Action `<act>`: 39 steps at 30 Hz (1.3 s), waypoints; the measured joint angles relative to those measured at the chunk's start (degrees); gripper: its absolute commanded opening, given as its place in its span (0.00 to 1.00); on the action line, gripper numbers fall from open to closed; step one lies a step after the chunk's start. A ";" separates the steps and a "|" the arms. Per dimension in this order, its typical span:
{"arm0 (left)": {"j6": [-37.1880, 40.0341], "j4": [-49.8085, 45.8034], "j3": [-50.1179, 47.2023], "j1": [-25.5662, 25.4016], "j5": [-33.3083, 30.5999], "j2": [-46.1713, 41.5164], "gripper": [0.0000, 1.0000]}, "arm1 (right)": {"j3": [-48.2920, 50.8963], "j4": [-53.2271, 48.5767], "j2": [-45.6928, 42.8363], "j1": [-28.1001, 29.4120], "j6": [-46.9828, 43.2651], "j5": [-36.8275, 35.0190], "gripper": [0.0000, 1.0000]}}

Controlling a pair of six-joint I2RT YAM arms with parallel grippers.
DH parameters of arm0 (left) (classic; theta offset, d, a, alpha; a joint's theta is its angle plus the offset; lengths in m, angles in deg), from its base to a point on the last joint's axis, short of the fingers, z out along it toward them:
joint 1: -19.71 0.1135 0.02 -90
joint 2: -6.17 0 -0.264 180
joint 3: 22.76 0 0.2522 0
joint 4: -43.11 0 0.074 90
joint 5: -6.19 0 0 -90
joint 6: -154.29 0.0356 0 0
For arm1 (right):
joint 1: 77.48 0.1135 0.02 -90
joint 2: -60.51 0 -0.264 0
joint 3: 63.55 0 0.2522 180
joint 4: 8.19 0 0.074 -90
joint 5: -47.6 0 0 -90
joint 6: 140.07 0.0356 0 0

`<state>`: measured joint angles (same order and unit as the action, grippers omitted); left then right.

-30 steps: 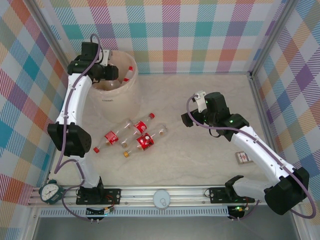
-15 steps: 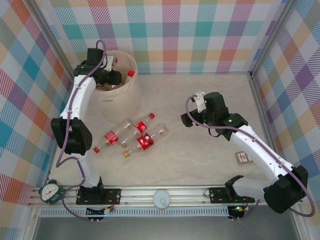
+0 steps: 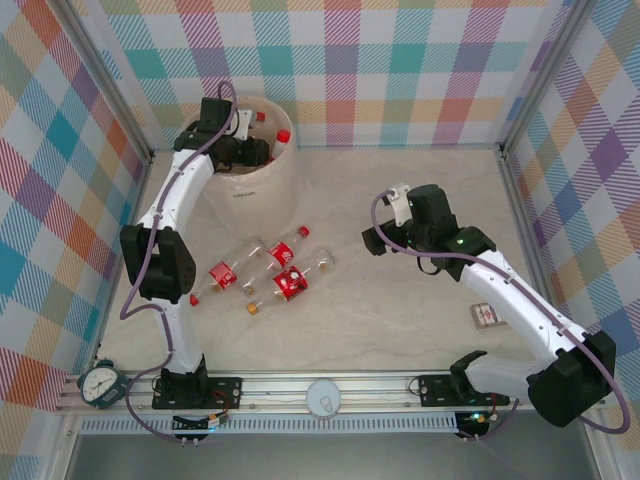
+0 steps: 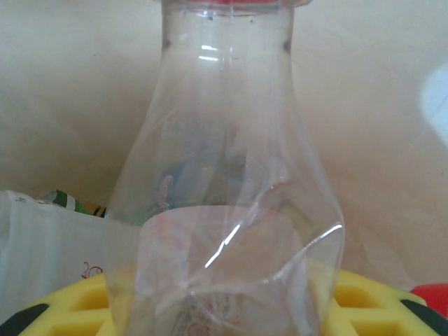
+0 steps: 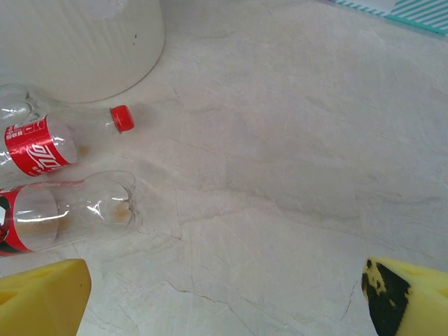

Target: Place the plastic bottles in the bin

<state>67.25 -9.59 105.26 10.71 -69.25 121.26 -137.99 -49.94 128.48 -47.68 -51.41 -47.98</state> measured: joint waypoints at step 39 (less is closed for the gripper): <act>-5.03 -20.96 -21.92 -17.46 -18.93 -49.62 0.81 | -3.54 1.90 5.95 -2.34 1.77 -5.07 0.99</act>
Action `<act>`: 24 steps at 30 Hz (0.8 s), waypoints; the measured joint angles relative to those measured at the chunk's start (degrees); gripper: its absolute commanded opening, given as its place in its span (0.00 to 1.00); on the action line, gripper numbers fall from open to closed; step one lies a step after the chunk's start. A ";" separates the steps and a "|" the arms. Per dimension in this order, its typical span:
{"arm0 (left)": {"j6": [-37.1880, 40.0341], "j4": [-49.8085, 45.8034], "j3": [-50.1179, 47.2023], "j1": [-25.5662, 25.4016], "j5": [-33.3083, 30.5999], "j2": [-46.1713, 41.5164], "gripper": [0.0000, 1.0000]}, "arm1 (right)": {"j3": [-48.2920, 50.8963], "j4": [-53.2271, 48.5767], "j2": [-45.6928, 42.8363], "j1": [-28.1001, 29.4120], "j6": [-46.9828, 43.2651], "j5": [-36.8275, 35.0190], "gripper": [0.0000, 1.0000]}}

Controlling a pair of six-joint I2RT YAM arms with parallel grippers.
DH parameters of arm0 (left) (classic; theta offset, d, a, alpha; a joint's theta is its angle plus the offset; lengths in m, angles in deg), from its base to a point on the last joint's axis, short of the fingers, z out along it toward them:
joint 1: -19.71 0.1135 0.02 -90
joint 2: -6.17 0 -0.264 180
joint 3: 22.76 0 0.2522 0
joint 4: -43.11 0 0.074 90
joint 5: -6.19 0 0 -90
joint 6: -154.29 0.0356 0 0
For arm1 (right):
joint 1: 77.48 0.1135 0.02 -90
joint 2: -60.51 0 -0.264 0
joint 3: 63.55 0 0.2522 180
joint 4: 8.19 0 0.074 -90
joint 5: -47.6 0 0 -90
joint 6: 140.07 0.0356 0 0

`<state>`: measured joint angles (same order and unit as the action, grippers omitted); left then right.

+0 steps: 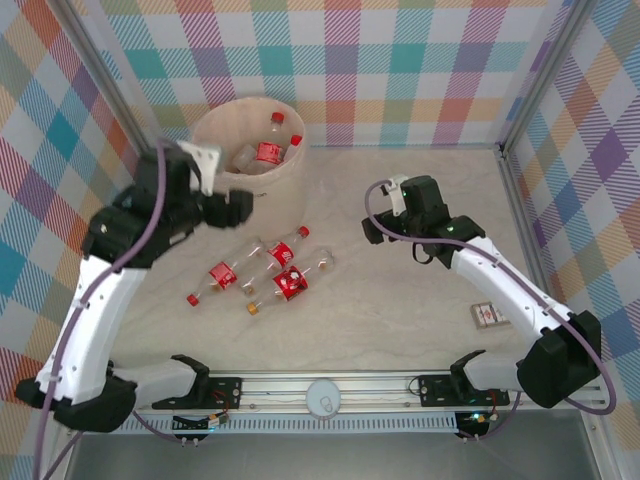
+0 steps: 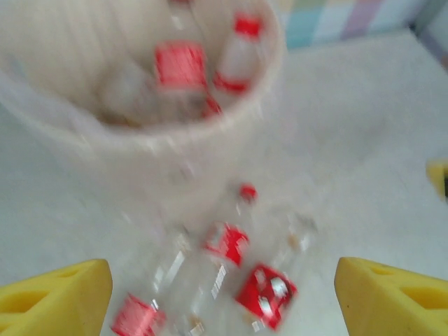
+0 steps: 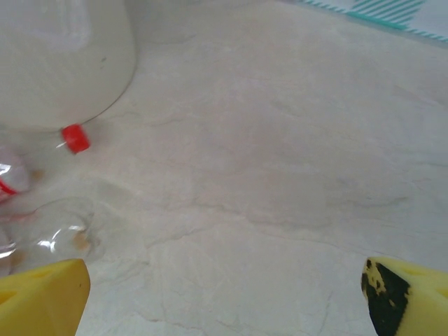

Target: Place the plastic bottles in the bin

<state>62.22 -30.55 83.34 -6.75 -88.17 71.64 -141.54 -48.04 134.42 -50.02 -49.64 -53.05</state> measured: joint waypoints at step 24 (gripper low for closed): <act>-7.74 26.10 -32.52 -20.15 -8.59 17.90 0.77 | 3.89 -0.59 -10.69 -2.80 7.93 -8.44 0.99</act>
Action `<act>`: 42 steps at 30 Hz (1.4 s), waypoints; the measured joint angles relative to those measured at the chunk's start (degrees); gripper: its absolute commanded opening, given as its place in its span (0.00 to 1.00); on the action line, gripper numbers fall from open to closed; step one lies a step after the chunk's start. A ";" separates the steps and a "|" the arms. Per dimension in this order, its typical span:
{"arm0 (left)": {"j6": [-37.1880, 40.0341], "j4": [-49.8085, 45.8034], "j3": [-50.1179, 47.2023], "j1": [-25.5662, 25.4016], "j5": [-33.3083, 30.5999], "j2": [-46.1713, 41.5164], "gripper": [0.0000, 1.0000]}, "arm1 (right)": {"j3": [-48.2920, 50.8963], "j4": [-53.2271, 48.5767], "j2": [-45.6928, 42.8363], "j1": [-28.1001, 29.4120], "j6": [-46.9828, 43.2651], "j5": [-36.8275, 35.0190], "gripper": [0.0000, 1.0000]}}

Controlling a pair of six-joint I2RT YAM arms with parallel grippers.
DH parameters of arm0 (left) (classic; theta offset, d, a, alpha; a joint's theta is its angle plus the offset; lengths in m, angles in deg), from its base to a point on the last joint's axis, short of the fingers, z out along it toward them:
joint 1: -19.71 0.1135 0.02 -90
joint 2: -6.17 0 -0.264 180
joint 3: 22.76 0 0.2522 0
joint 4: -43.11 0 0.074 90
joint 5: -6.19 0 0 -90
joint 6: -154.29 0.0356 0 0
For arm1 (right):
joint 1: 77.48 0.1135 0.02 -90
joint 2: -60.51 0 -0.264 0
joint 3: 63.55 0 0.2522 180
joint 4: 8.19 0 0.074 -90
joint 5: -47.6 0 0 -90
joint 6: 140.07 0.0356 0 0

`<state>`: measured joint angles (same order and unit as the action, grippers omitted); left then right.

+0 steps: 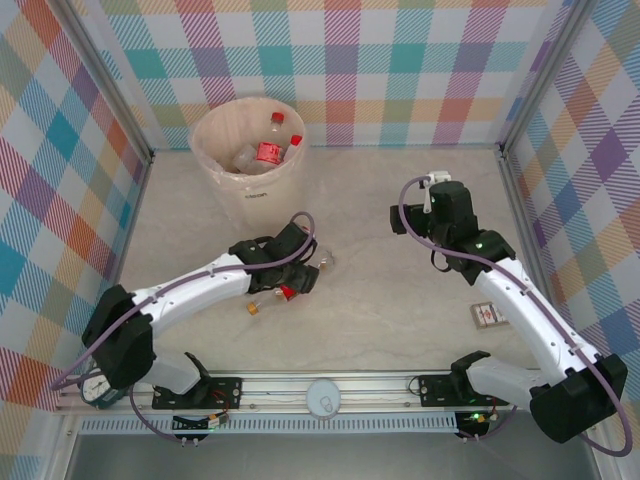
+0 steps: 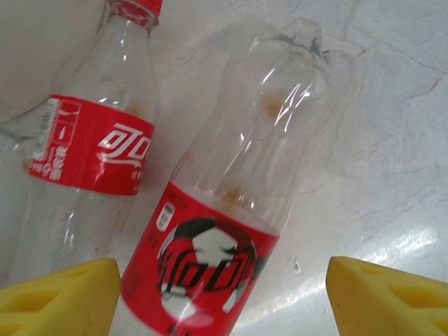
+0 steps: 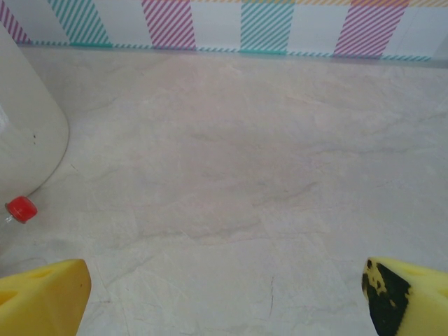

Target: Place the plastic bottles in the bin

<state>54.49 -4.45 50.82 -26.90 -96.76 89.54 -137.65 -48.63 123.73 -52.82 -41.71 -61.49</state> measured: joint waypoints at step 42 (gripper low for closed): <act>-4.74 4.87 2.29 -4.87 -1.64 14.97 0.62 | 0.28 -0.39 0.70 -0.02 -0.92 0.68 0.99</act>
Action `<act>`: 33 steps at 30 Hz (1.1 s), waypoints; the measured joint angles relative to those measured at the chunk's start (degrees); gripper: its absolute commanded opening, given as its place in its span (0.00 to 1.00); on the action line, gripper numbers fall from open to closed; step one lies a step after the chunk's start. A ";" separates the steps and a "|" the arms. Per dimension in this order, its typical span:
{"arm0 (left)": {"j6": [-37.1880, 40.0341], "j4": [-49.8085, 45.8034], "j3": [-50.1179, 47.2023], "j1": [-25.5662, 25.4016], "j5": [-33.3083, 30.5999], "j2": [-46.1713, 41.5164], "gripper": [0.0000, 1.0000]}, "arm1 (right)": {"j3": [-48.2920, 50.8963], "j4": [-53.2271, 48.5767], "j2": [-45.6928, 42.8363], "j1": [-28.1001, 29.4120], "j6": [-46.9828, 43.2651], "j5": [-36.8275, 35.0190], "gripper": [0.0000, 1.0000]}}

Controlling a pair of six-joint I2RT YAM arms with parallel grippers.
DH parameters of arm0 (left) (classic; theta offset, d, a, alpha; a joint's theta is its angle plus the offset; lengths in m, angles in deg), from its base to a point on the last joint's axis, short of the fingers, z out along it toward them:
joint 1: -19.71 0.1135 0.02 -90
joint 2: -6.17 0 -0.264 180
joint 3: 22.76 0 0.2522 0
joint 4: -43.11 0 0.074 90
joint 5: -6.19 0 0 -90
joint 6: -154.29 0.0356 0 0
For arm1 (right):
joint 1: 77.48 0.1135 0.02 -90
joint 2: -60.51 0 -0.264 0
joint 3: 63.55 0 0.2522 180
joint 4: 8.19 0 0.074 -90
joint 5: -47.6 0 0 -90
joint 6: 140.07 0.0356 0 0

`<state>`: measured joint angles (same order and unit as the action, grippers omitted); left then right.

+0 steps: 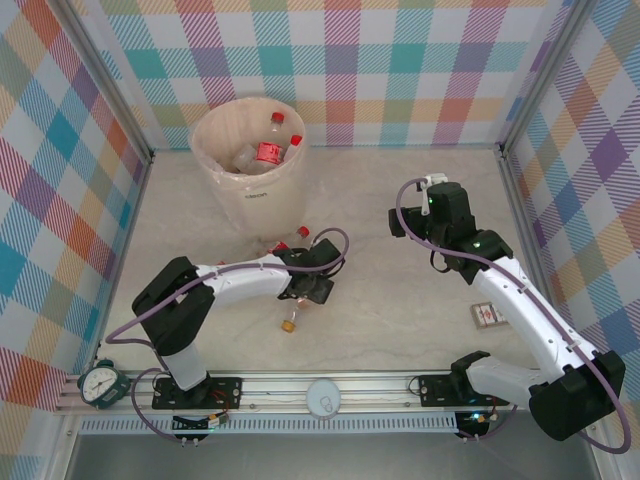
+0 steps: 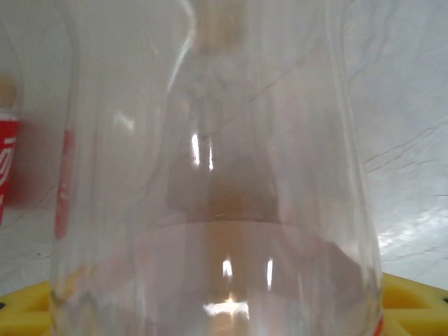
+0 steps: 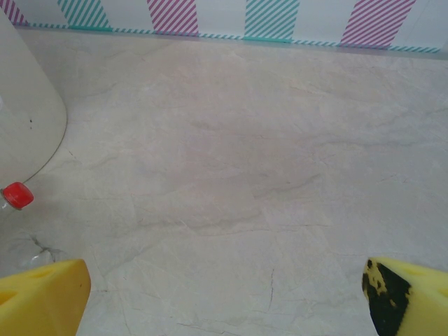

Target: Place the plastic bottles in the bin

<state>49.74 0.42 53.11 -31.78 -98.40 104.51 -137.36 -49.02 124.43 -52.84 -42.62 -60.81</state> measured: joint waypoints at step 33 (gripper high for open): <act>14.32 15.39 43.89 22.75 5.16 -6.21 0.55 | 3.96 2.03 -1.55 0.00 2.45 -0.46 1.00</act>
<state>64.06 15.81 97.00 -9.02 -93.24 98.31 -133.40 -46.99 122.88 -52.84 -40.18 -61.27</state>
